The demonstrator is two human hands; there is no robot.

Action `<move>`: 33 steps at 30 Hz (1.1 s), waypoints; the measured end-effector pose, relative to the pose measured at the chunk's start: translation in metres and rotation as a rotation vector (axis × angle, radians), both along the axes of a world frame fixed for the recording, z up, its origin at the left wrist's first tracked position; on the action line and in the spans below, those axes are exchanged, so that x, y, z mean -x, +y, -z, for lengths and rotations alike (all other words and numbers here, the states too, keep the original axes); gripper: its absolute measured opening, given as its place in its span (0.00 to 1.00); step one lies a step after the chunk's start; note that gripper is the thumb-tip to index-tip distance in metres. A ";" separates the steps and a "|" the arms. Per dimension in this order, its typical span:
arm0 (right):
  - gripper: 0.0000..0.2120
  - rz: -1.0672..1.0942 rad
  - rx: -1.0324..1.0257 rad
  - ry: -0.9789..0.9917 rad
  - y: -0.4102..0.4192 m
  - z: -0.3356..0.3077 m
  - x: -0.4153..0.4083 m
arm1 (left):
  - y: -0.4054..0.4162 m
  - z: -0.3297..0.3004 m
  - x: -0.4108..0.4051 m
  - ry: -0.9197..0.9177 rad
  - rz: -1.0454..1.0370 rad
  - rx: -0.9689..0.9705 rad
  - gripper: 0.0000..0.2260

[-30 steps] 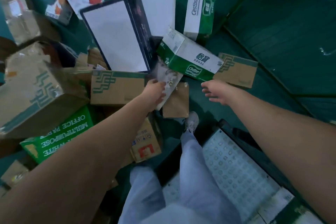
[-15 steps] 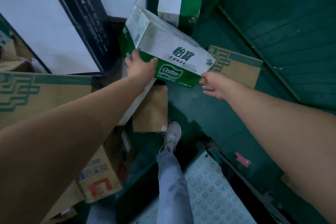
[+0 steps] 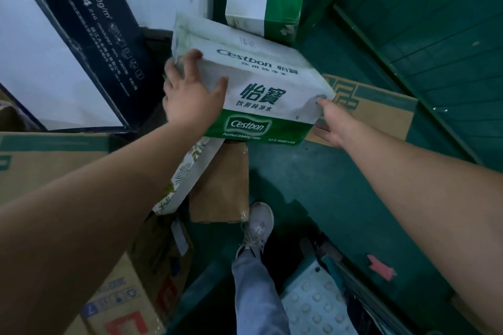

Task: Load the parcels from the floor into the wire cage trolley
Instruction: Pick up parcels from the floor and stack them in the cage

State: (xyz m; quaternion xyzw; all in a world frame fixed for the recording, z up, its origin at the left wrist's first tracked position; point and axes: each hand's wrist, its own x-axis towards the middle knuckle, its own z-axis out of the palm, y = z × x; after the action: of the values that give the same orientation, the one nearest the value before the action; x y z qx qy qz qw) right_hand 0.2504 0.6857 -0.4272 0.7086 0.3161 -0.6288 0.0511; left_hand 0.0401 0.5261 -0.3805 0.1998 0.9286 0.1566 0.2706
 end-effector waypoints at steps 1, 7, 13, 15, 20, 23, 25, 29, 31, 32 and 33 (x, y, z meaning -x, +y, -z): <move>0.10 -0.005 0.012 0.011 -0.002 0.004 0.001 | -0.006 0.002 0.002 -0.005 -0.078 -0.018 0.24; 0.16 -0.026 -0.081 0.077 -0.019 0.015 0.003 | -0.036 -0.002 0.006 -0.031 -0.182 -0.074 0.21; 0.21 0.016 -0.196 0.139 -0.041 -0.006 0.002 | -0.059 -0.018 0.005 -0.139 -0.463 -0.124 0.21; 0.21 0.052 -0.222 0.155 -0.054 -0.023 0.001 | -0.078 -0.032 0.000 -0.165 -0.477 -0.120 0.22; 0.19 0.110 -0.283 0.160 -0.099 -0.074 -0.005 | -0.122 -0.067 -0.013 -0.209 -0.499 -0.123 0.20; 0.20 0.130 -0.324 0.148 -0.137 -0.114 -0.014 | -0.154 -0.099 -0.019 -0.232 -0.480 -0.118 0.21; 0.22 0.129 -0.333 0.113 -0.158 -0.136 -0.021 | -0.171 -0.116 -0.021 -0.248 -0.455 -0.103 0.22; 0.25 0.154 -0.401 0.059 -0.217 -0.192 -0.034 | -0.214 -0.160 -0.015 -0.291 -0.366 -0.089 0.23; 0.26 0.143 -0.417 0.012 -0.254 -0.220 -0.042 | -0.242 -0.183 -0.011 -0.323 -0.310 -0.067 0.23; 0.26 0.136 -0.419 -0.010 -0.273 -0.234 -0.046 | -0.256 -0.195 -0.009 -0.333 -0.290 -0.055 0.23; 0.25 0.120 -0.419 -0.024 -0.294 -0.250 -0.051 | -0.272 -0.208 -0.006 -0.336 -0.265 -0.047 0.23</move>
State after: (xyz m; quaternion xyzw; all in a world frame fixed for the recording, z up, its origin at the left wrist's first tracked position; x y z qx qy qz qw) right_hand 0.3016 0.3914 -0.1775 0.7286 0.3966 -0.5429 -0.1309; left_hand 0.0462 0.2546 -0.1727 0.0532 0.8846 0.2438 0.3939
